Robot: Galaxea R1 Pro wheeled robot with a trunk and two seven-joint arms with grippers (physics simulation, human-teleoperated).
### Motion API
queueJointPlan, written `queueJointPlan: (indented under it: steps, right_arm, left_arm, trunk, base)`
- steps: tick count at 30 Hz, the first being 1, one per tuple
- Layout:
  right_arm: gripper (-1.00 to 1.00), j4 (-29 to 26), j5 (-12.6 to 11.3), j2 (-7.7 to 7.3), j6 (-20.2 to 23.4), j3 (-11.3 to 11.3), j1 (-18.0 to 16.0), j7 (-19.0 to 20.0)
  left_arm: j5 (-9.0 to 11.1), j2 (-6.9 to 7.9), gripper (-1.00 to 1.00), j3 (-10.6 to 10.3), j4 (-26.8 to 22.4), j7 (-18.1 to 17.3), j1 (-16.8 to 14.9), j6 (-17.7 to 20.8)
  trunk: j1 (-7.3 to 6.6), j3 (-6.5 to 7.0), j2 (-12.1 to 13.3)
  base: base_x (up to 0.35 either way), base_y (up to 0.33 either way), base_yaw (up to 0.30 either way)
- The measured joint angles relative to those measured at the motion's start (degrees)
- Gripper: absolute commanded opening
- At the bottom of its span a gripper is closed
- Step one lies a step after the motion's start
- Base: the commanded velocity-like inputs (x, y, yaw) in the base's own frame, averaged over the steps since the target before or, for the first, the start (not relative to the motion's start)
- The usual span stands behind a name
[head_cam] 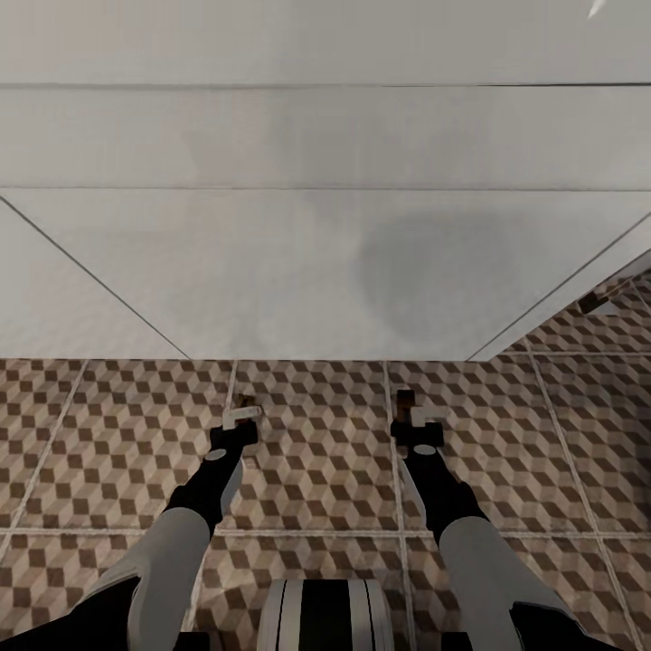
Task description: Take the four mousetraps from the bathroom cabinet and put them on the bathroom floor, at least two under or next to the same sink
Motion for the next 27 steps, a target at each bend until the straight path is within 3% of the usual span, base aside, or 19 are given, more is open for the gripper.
queueJointPlan:
  steps: [1, 5, 21, 27]
  right_arm:
    - [-1.00, -0.08, 0.05, -0.02, -1.42, 0.03, 0.00, 0.04]
    - [-1.00, -0.17, 0.08, -0.13, -1.92, 0.12, 0.00, 0.22]
    - [-1.00, -0.29, 0.26, -0.05, -1.80, 0.33, 0.00, 0.22]
    - [-1.00, -0.31, 0.27, -0.08, -1.86, 0.26, 0.00, 0.28]
  left_arm:
    - [-0.02, -0.03, -1.00, -0.07, -2.93, -0.04, 0.00, 0.00]
    - [-0.05, -0.13, -1.00, -0.13, -5.34, -0.21, 0.03, 0.17]
    - [-0.67, -0.26, -1.00, -0.17, -6.23, 0.47, 0.01, -0.30]
    - [-0.72, -0.17, -1.00, -0.17, -6.18, 0.40, 0.02, -0.22]
  trunk:
    - [0.00, 0.00, 0.00]
    - [0.00, 0.00, 0.00]
    - [0.00, 0.00, 0.00]
    - [-0.03, 0.00, 0.00]
  base:
    - [0.000, 0.000, 0.000]
    - [0.000, 0.000, 0.000]
    - [0.002, 0.000, 0.000]
    - [0.186, 0.000, 0.000]
